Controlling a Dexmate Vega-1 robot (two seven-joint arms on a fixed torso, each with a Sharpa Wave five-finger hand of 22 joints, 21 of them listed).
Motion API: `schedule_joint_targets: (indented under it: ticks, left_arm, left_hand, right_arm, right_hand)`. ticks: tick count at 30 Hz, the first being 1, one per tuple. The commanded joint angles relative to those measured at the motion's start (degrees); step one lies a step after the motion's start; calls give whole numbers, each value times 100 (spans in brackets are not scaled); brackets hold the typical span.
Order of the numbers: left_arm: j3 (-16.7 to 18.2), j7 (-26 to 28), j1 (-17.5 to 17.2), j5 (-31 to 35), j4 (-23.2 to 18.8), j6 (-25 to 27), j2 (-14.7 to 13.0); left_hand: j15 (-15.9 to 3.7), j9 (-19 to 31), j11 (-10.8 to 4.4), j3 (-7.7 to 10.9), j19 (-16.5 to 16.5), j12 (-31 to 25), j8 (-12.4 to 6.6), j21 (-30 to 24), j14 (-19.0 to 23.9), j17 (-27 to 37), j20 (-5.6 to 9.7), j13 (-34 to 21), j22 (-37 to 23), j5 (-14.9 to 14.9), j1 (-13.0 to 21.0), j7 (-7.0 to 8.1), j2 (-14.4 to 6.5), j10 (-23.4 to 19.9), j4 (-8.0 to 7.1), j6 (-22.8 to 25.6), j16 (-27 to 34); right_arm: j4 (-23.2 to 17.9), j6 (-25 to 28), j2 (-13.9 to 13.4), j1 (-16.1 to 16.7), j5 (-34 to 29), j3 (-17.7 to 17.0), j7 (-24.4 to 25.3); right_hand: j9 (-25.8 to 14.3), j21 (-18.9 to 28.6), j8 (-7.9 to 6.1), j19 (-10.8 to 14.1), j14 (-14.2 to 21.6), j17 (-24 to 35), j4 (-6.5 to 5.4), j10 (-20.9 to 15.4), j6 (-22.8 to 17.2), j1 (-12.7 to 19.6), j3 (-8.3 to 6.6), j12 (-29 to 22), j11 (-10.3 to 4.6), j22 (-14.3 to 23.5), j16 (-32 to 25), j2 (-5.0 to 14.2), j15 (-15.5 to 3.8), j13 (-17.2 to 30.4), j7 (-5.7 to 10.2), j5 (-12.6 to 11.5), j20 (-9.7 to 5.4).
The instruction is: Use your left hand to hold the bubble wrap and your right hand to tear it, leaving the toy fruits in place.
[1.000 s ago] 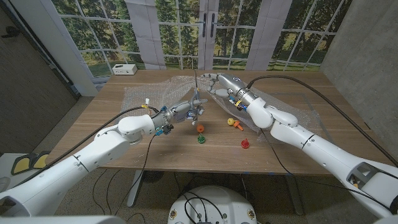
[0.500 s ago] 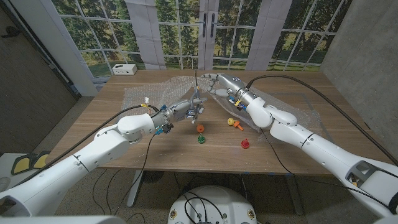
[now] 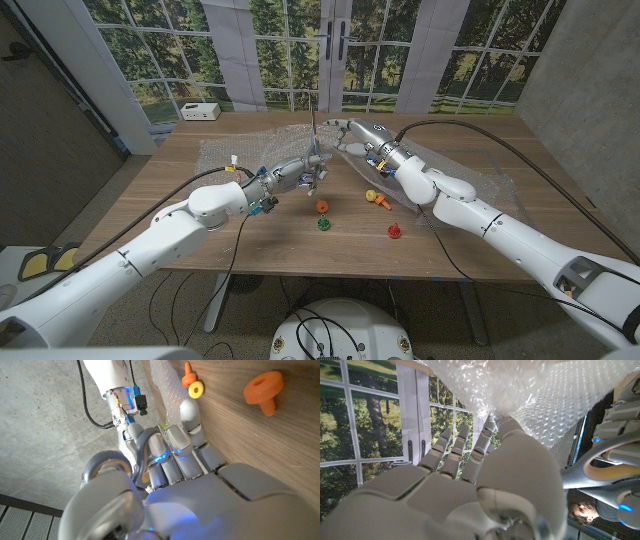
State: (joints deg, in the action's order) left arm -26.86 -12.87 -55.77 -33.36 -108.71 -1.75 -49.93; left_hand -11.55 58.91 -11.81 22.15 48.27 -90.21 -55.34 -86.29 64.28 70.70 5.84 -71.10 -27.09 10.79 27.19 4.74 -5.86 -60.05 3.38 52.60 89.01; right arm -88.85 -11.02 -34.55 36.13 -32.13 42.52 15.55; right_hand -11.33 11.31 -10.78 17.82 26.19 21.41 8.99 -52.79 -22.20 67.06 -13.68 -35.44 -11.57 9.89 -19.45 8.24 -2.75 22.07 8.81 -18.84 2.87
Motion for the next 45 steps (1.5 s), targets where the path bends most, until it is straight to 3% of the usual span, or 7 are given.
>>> schedule_joint_targets:
  ticks: [1,15,22,24,37,38,45]
  left_arm:
    - [107,165,-224,51,-63,-221,23]
    - [188,216,-354,30,-119,-308,-13]
    - [241,270,-436,-9,-123,-356,-11]
    - [273,349,-478,-21,-149,-327,-16]
    - [319,398,-426,6,-58,-358,26]
    - [318,411,-425,34,-47,-382,34]
    - [329,339,-380,5,65,-520,112]
  left_hand:
    - [5,643,-47,1072,8,-32,-2256,-78,53,12,215,-3,44,-6,31,43,246,-65,-986,94,42]
    - [-5,463,-48,888,113,-21,-2140,-135,206,4,275,0,236,117,-176,71,835,-239,-945,303,26]
    - [-8,501,-45,903,108,-16,-2124,-155,231,0,288,-1,250,173,-190,84,895,-254,-956,306,13]
    - [-8,328,-44,908,123,-14,-2014,-153,238,-1,289,-1,277,181,-192,89,913,-253,-956,356,8]
    - [-9,347,-45,883,162,-15,-2005,-153,281,-4,306,0,323,202,-203,90,1054,-294,-941,402,9]
    - [-8,132,-45,878,177,-16,-1878,-144,291,-5,313,-1,349,198,-215,78,1064,-302,-946,458,7]
    - [-8,-12,-45,828,174,-15,-1776,-192,321,-4,314,-1,287,193,-263,66,1193,-346,-942,492,4]
  right_arm:
    - [-87,60,-30,22,-15,18,-30]
    - [-187,124,-47,61,-38,-1,-35]
    - [-233,173,-52,68,-39,-9,-68]
    - [-239,194,-50,67,-50,-6,-77]
    - [-189,294,15,18,-55,9,-64]
    - [-189,306,20,15,-55,13,-70]
    - [-170,365,54,-28,-82,52,-83]
  right_hand:
    - [-8,-11,-28,-24,3,34,-33,-22,40,103,3,-34,-24,9,21,9,-1061,34,-3,6,-15]
    - [-9,-10,-30,-23,-2,43,-38,-23,37,108,14,-50,-25,9,33,14,-1059,35,-4,26,-1]
    - [-9,-8,-31,-21,2,49,-42,-19,37,109,18,-52,-25,9,34,19,-1059,29,0,35,2]
    - [-9,-7,-29,-19,3,50,-43,-20,41,110,20,-54,-25,9,35,20,-1059,29,0,38,1]
    - [-8,-7,-31,-19,11,60,-45,-23,40,115,28,-66,-24,9,40,23,-1060,25,4,53,4]
    - [-8,-6,-32,-17,12,61,-45,-22,37,116,28,-67,-24,9,40,23,-1061,25,0,55,10]
    - [-8,-8,-31,-23,19,67,-47,-11,39,121,32,-68,-25,9,43,27,-1061,18,3,64,4]
